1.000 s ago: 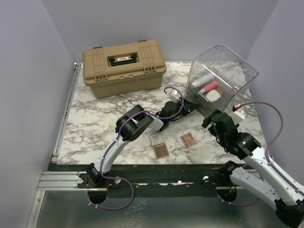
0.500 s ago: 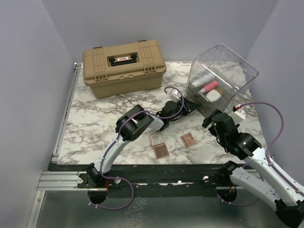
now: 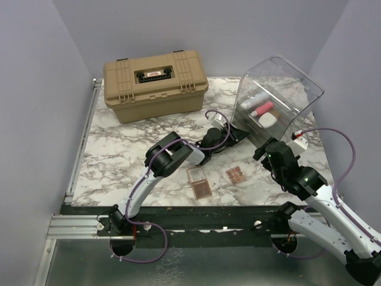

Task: Organize the makeup
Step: Open the drawer in the storage box.

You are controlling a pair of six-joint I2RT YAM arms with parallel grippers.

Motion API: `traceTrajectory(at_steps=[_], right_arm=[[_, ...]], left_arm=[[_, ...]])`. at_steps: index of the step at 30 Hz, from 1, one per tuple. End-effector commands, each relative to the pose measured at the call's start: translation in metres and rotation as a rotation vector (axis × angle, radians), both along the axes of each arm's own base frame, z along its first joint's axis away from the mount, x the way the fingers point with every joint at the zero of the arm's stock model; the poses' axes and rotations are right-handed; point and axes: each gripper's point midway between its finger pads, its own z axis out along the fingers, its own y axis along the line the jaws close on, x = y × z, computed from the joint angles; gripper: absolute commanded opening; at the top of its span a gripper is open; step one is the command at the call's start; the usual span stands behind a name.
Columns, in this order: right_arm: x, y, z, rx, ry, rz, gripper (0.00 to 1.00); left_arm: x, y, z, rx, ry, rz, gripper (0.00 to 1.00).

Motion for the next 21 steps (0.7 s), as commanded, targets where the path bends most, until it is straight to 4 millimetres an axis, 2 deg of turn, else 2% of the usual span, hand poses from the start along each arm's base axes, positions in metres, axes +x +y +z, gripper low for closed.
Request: traceTrajectory(at_steps=[1, 8, 15, 21], right_arm=[[0.0, -0.001, 0.005, -0.005, -0.003, -0.004, 0.81], [0.0, -0.001, 0.005, -0.004, -0.003, -0.002, 0.81], [-0.001, -0.003, 0.007, 0.002, -0.01, -0.012, 0.81], [-0.001, -0.003, 0.007, 0.001, -0.006, -0.014, 0.81]], left_arm=[[-0.001, 0.009, -0.011, 0.059, 0.018, 0.044, 0.33], [0.0, 0.003, -0.007, 0.046, 0.005, 0.029, 0.34], [-0.002, 0.0, 0.009, 0.007, -0.032, 0.024, 0.36], [-0.001, -0.005, 0.008, -0.015, -0.026, 0.016, 0.37]])
